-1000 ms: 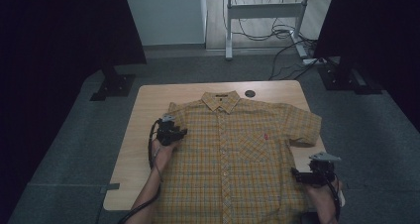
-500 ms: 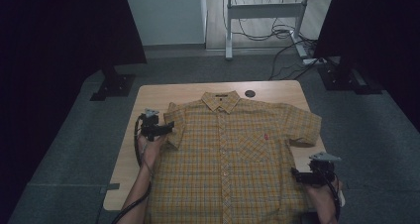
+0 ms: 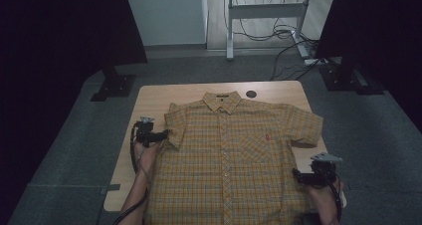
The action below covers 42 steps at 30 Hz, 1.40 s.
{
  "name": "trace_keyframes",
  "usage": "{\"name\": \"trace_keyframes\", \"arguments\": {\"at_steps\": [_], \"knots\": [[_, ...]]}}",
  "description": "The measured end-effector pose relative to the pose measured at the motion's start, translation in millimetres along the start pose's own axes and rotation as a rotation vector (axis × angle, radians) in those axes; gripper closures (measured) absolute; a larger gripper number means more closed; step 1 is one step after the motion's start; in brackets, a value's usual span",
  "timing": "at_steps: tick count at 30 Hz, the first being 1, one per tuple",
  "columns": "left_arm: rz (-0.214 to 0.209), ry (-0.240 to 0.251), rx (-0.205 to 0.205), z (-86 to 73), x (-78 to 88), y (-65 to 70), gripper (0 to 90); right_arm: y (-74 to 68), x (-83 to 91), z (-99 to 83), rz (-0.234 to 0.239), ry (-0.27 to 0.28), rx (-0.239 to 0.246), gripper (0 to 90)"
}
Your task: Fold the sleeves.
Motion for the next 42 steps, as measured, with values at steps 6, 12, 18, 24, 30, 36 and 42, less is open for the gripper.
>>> {"name": "trace_keyframes", "arguments": {"at_steps": [6,12,18,24,30,36,42], "knots": [[-0.008,-0.006,-0.004,-2.2,-5.9,6.6,21.9,0.0,0.0,0.0,0.000,0.000,0.000,2.7],[-0.021,0.013,-0.035,8.4,-3.5,19.7,21.9,0.0,0.0,0.0,0.000,0.000,0.000,2.7],[-0.070,0.042,-0.075,19.4,-2.1,47.2,21.9,-0.1,0.0,0.0,0.001,0.000,0.001,2.7],[-0.120,0.043,-0.099,23.3,-6.6,72.6,21.8,-0.2,0.0,0.0,0.002,0.000,0.002,2.7],[-0.167,0.037,-0.116,23.5,-12.5,94.7,21.6,-0.3,0.0,0.0,0.002,0.000,0.003,2.8],[-0.203,0.031,-0.139,21.1,-16.7,112.6,21.5,-0.3,0.0,0.0,0.003,0.000,0.003,2.7],[-0.229,0.013,-0.145,16.1,-20.4,121.3,21.2,-0.4,0.0,0.0,0.003,0.000,0.004,2.7]]}}
Point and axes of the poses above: each handheld gripper's, and its own axes: x roughly backward along the jaws, z roughly out of its top, y roughly to its right, the point moved 10 cm from there along -x, roughly forward along the jaws, and after that the axes turned 3 degrees about -y, right-handed, at the moved point
